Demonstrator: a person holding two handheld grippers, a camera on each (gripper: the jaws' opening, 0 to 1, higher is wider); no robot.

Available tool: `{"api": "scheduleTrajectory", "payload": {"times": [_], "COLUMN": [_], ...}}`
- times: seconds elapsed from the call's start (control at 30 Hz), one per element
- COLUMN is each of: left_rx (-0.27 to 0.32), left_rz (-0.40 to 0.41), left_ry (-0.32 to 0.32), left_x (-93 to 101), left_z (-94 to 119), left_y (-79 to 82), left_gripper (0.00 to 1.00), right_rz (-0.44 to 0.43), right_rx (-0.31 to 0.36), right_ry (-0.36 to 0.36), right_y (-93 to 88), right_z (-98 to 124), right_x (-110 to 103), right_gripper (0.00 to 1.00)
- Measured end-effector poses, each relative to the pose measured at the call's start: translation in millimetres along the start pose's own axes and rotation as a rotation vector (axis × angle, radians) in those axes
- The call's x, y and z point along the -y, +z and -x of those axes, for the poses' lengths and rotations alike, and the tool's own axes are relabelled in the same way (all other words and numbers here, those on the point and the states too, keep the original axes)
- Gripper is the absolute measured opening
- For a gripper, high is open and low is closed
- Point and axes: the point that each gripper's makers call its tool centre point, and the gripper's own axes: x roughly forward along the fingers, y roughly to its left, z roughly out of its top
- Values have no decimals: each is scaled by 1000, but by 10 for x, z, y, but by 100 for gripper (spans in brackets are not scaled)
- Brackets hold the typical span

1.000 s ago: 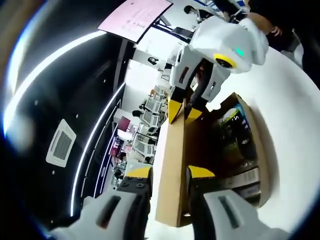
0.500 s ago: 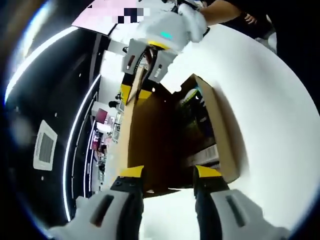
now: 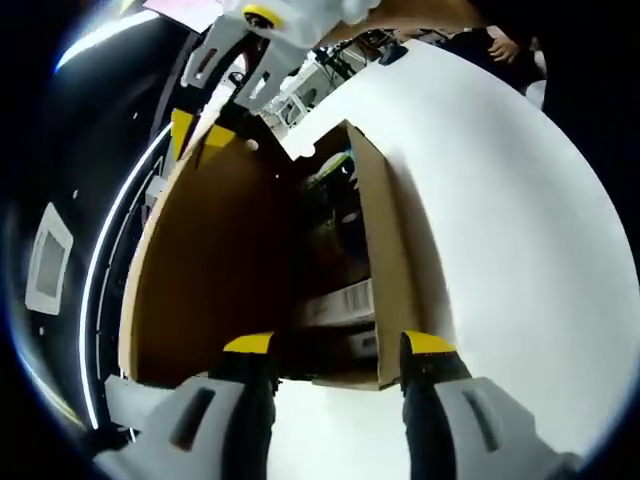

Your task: Operate the shoe box by opening the lid, removing the specified soft item, and placing it in the target area until the item is outside and the box remains undamaged.

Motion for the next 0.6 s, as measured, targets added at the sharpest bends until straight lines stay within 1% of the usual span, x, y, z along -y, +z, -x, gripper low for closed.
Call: {"api": "scheduleTrajectory", "payload": {"times": [0.1, 0.33, 0.53, 0.6], "left_rx": [-19, -22, -22, -19], "left_rz": [9, 35, 54, 59], "left_ry": [-10, -28, -54, -65], "left_x": [11, 60, 106, 122], "left_z": [-56, -69, -90, -95], "left_y": [-70, -79, -83, -78], "left_gripper": [49, 47, 42, 38], "right_rz": [-1, -3, -5, -6], "right_rx": [1, -1, -1, -1], "right_ry": [2, 1, 2, 1], "right_y": [2, 0, 4, 4], "right_z": [7, 5, 7, 8], "right_x": [-3, -3, -4, -5], "right_gripper": [10, 11, 11, 11]}}
